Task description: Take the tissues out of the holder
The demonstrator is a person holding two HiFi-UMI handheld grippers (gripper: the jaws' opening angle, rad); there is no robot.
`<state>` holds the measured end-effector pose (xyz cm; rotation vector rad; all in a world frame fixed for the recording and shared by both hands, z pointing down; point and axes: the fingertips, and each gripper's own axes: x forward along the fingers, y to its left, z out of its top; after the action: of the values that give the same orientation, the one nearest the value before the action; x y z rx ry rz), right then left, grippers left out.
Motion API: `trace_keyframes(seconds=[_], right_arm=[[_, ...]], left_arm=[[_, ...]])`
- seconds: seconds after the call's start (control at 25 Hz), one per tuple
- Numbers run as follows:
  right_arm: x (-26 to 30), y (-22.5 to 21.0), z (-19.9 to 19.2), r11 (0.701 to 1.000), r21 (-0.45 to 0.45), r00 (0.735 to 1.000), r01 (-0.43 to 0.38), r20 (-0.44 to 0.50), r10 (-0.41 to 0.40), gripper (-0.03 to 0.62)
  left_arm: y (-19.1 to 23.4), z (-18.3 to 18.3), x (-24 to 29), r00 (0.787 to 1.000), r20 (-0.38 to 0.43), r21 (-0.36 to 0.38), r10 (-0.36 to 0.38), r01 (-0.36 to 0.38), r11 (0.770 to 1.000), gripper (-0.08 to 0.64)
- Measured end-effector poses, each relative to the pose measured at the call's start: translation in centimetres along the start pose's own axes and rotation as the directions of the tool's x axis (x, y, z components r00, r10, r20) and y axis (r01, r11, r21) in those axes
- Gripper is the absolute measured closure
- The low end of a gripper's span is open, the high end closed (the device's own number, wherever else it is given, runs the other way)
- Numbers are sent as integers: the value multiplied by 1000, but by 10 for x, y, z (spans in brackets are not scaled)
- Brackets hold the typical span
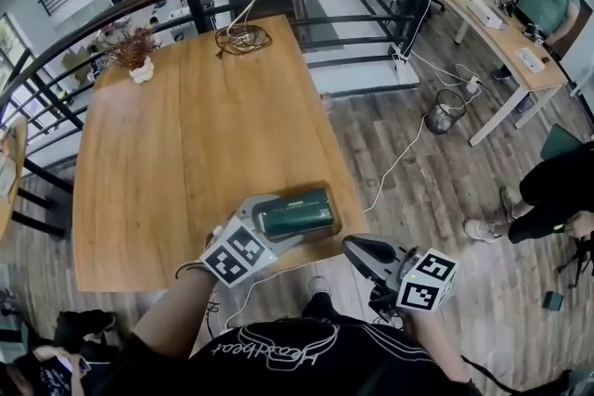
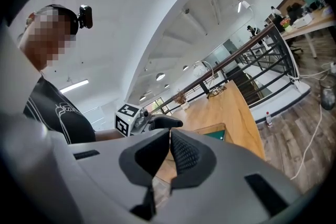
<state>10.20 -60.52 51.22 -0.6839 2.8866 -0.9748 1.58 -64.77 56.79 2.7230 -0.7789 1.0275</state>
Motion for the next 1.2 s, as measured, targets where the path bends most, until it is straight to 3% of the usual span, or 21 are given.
trace_keyframes(seconds=[0.16,0.32,0.56,0.96,1.2], right_arm=[[-1,-12,2,1000,10,1000,-8,-8,8,574],[-4,-23,2,1000,27,1000,-2,-4,2,574],[-12,-34,-3,1000,27,1000,11,-10,-10,574],[-20,-40,-8,999,40,1000,13,-8,-12,574],[-25,-41,-10,999,46,1000,20,-4,-20,574]], left_arm=[[8,-24,29,984,-175,129,21,2,992,245],[13,-37,49,957,-287,229,43,25,973,238],[8,-52,68,920,-391,252,37,68,965,238],[13,-61,80,886,-455,289,88,54,956,239],[13,-62,80,881,-462,292,105,39,956,239]])
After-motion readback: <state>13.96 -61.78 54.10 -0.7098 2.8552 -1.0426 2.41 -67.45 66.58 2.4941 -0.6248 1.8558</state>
